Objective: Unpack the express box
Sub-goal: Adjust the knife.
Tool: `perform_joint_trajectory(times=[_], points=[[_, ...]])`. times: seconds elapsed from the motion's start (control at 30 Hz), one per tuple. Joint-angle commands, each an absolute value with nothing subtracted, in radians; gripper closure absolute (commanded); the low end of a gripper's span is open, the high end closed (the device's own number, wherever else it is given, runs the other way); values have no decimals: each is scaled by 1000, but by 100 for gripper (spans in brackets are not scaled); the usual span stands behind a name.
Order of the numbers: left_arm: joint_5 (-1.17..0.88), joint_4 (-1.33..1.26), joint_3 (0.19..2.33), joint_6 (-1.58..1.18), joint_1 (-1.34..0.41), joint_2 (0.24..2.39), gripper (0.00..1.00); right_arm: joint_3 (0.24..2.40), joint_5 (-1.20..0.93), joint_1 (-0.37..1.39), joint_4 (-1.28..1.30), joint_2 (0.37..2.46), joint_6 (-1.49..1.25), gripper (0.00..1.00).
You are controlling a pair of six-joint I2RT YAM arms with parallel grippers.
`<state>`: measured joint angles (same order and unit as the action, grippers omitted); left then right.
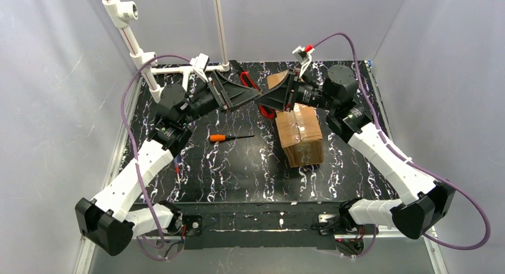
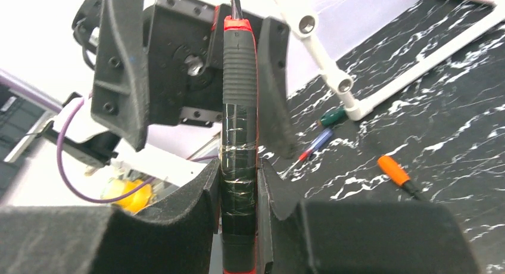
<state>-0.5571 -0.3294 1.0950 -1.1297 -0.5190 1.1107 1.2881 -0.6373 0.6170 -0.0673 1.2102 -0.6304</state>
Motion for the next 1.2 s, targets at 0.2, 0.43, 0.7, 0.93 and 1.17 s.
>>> perform_joint_trajectory(times=[0.2,0.43,0.7,0.93,1.17], points=[[-513,-616,1074,-1221,-514,1152,49,1248,-766,615,-247,1174,-728,99],[-442,-779,1023,-1227,-514,1135,100,1189,-623,615,-318,1142,-827,80],[-205,-1171,930,-1330,-521,1187,100,968,-277,640,-695,1045,-1065,2],[-85,-1215,938,-1245,-580,1207,100,1028,-91,770,-779,1127,-1046,11],[3,-1270,942,-1233,-629,1265,100,1073,74,852,-803,1169,-997,60]])
